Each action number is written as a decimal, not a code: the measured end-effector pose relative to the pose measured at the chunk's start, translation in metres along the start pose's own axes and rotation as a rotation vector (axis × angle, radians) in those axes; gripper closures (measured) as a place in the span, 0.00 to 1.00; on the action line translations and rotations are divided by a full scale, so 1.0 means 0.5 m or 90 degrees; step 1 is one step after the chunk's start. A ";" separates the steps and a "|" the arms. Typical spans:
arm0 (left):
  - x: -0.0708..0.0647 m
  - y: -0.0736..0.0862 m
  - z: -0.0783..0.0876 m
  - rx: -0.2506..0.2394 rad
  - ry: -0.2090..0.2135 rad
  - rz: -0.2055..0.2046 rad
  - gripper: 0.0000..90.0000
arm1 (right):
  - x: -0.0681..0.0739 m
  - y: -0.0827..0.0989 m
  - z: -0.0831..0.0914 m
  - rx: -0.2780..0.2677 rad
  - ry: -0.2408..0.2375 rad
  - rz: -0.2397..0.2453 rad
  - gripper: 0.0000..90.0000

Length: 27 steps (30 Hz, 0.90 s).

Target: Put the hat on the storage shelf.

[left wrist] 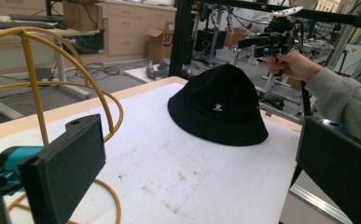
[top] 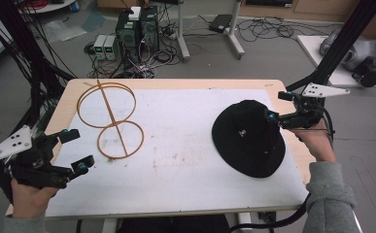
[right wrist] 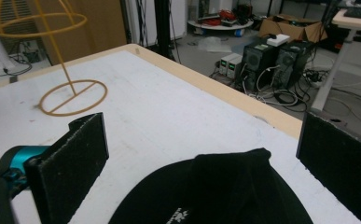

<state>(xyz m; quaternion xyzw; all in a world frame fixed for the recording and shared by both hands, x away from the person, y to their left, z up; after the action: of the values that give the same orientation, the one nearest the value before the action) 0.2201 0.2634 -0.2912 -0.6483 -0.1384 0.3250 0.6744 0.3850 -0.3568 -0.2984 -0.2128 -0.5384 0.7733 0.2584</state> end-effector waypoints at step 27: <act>0.023 0.016 -0.008 0.018 0.003 0.025 0.02 | -0.045 0.087 -0.072 0.052 0.025 -0.070 0.01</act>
<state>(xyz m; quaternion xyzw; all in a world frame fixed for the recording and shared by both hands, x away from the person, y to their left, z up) 0.2291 0.2667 -0.3022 -0.6419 -0.1193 0.3390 0.6773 0.4166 -0.3574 -0.3500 -0.1872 -0.5121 0.7750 0.3194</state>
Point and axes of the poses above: each handheld gripper's, and its own axes: z roughly backward along the jaws, y roughly out of its underside, x roughly to its left, the point moved 1 cm from there along -z, roughly forward along the jaws, and after that the axes turned 5 degrees about z, right-handed, at the moved point
